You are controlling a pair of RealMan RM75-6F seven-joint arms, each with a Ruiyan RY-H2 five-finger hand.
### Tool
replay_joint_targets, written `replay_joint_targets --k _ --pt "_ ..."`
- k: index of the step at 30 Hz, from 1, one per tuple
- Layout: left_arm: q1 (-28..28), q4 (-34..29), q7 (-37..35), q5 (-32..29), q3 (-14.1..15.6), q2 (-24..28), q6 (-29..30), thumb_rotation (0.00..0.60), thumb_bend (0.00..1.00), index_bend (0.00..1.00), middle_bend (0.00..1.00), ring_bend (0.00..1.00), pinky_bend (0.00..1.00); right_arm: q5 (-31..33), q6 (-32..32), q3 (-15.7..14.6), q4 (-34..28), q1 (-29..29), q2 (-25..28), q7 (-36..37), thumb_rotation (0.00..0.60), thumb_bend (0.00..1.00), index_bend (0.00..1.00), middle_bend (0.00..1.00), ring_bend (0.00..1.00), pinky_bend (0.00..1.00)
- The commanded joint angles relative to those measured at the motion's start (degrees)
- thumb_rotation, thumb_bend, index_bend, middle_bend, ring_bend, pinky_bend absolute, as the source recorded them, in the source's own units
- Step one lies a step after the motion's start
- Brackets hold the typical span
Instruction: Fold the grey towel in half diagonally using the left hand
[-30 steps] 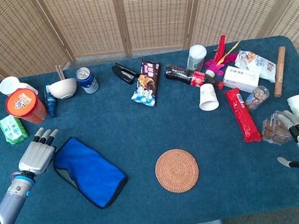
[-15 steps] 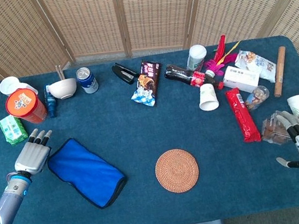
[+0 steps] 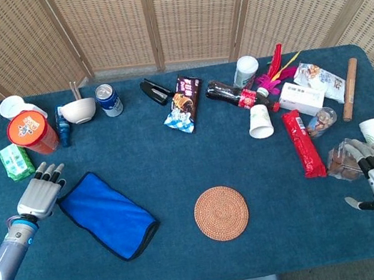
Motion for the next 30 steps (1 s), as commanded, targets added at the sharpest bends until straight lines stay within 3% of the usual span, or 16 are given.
replay_joint_targets --k 1,8,16,30 --pt "0.2 -0.3 -0.5 0.4 -0.1 0.2 0.3 0.600 0.42 0.06 0.00 0.00 0.04 0.0 0.0 0.0 0.0 0.0 0.0 0.0 0.600 0.00 0.00 0.00 0.00 0.00" --pt "0.7 -1.0 -2.2 1.6 -0.6 1.2 1.6 0.600 0.34 0.00 0.00 0.00 0.04 -0.2 0.2 0.0 -0.2 -0.1 0.2 0.3 0.600 0.00 0.00 0.00 0.00 0.00" --pt "1.6 -3.1 -3.6 1.3 -1.5 3.0 3.0 0.600 0.13 0.00 0.00 0.00 0.04 -0.4 0.5 0.0 -0.4 -0.1 0.4 0.5 0.600 0.00 0.00 0.00 0.00 0.00" --pt "6.7 -14.5 -5.3 -0.3 -3.1 9.1 11.1 0.600 0.12 0.00 0.00 0.00 0.02 -0.1 2.2 0.7 0.3 -0.6 0.1 -0.8 0.600 0.00 0.00 0.00 0.00 0.00"
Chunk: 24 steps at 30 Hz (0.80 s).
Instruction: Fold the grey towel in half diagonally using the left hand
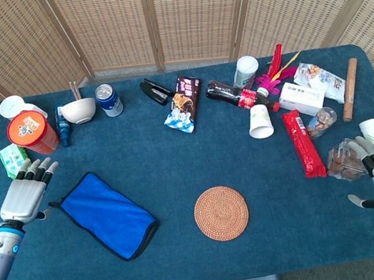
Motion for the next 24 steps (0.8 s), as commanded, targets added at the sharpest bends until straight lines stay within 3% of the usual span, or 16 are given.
replay_joint_targets --k 1,15,24 --pt "2.1 -2.7 -1.0 -0.1 -0.1 1.5 2.6 0.600 0.12 0.00 0.00 0.00 0.02 0.2 0.6 0.3 0.3 -0.1 -0.2 -0.6 0.600 0.00 0.00 0.00 0.00 0.00" --pt "16.3 -10.4 -10.8 4.0 3.1 5.3 19.7 0.600 0.12 0.00 0.00 0.00 0.00 3.0 5.3 3.0 2.0 -1.9 -1.0 -2.9 0.600 0.00 0.00 0.00 0.00 0.00" --pt "20.7 -11.3 -13.6 7.0 4.3 5.2 24.2 0.600 0.12 0.00 0.00 0.00 0.00 1.9 5.8 2.8 1.4 -2.0 -0.9 -3.0 0.600 0.00 0.00 0.00 0.00 0.00"
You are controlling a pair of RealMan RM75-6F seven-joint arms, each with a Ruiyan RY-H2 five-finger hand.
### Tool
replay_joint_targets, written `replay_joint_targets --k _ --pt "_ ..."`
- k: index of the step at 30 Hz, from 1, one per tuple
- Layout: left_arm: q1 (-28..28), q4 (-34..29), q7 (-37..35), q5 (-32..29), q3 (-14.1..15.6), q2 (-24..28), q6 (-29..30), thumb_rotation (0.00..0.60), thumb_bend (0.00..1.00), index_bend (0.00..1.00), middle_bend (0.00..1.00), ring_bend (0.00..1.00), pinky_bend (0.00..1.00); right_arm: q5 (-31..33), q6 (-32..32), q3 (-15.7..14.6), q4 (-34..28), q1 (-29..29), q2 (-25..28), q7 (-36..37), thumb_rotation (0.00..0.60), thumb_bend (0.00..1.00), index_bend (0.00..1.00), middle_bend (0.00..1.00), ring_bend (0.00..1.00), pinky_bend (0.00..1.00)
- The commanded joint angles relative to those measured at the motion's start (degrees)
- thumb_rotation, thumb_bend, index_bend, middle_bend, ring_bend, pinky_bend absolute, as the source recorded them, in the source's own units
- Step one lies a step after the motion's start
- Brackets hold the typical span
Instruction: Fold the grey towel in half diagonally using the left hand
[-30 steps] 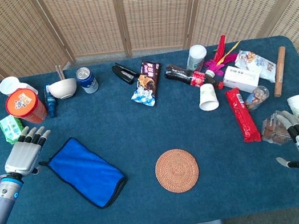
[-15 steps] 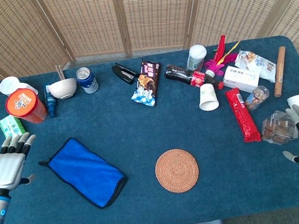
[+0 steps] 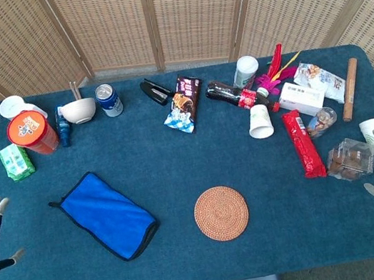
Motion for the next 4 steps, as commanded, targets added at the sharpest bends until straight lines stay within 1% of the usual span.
replay_joint_targets --k 1,4 --pt "0.7 -0.4 -0.4 0.6 0.0 0.4 0.8 0.600 0.12 0.00 0.00 0.00 0.00 -0.3 0.3 -0.1 -0.3 -0.1 0.1 -0.2 0.600 0.00 0.00 0.00 0.00 0.00" --pt "1.8 -1.0 -1.8 1.3 -0.4 1.1 2.2 0.600 0.12 0.00 0.00 0.00 0.00 -0.6 0.7 -0.1 -0.8 -0.4 0.4 -0.1 0.600 0.00 0.00 0.00 0.00 0.00"
